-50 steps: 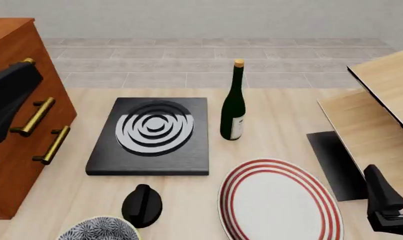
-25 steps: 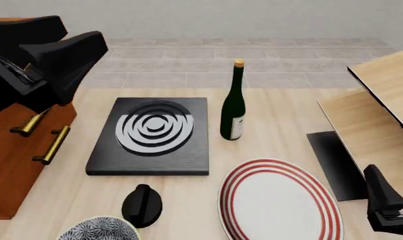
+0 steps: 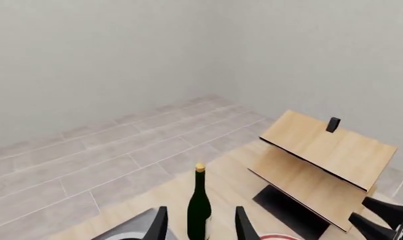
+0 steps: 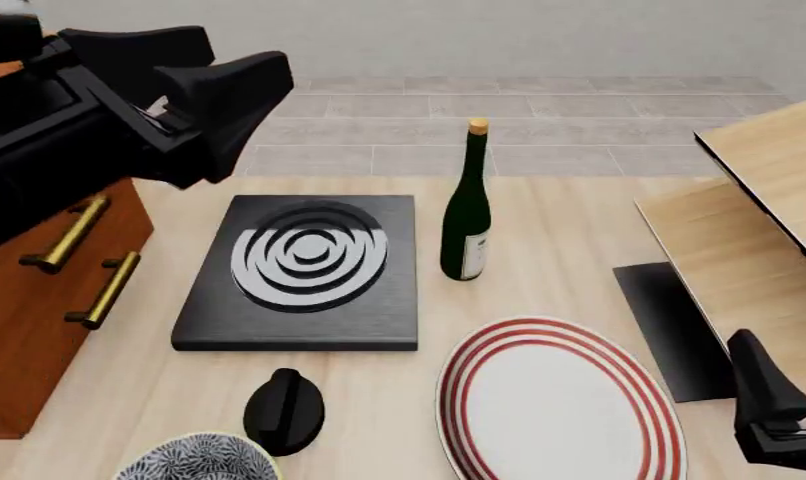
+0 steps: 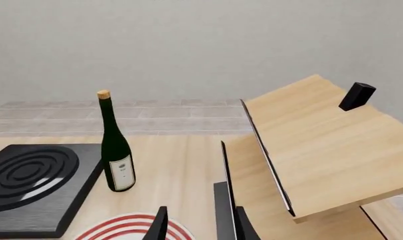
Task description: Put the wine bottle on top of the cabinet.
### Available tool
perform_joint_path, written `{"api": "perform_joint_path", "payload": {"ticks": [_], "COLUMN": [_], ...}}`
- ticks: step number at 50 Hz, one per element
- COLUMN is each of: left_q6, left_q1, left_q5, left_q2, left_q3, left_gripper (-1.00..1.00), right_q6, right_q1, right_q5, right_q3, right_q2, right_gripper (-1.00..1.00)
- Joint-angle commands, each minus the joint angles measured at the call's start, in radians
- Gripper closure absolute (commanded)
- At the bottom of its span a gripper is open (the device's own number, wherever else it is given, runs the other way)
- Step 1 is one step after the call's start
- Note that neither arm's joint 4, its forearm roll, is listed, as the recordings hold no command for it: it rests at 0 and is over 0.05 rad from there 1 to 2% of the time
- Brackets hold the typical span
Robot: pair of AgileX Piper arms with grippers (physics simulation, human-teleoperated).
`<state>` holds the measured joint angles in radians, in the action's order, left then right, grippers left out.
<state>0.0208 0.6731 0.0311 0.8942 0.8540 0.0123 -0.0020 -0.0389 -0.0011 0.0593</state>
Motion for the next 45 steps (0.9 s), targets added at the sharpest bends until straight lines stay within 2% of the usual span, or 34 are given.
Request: {"api": "perform_joint_path", "payload": {"ticks": [1,6,18,28,37,40,41,45], "left_q6": [0.010,0.030,0.040,0.022,0.016,0.039,0.021,0.023], "left_q1": [0.020,0.006,0.046,0.097,0.100,0.107,0.116,0.115], "left_q5": [0.033,0.026,0.022,0.009,-0.004,0.000,-0.005,-0.002], "left_q2": [0.068,0.087,0.189,0.286,0.324,0.335,0.347,0.364], "left_q3": [0.025,0.042,0.084,0.137,0.175,0.181,0.189,0.196], "left_gripper": [-1.00,-1.00,-1.00,-1.00,-1.00,-1.00,-1.00,-1.00], "right_q6": [-0.004,0.003,0.003,-0.001,-0.003,0.002,0.000,-0.001], "right_q1": [0.000,0.000,0.000,0.000,0.000,0.000,0.000,0.000], "right_q5": [0.008,-0.013,-0.004,-0.002,0.007,-0.012,-0.002,0.004], "right_q3": [0.000,0.000,0.000,0.000,0.000,0.000,0.000,0.000], "right_q2": [-0.014,0.018,0.008,0.001,-0.012,0.016,0.002,-0.005], "right_gripper": [-1.00,-1.00,-1.00,-1.00,-1.00,-1.00,-1.00,-1.00]}}
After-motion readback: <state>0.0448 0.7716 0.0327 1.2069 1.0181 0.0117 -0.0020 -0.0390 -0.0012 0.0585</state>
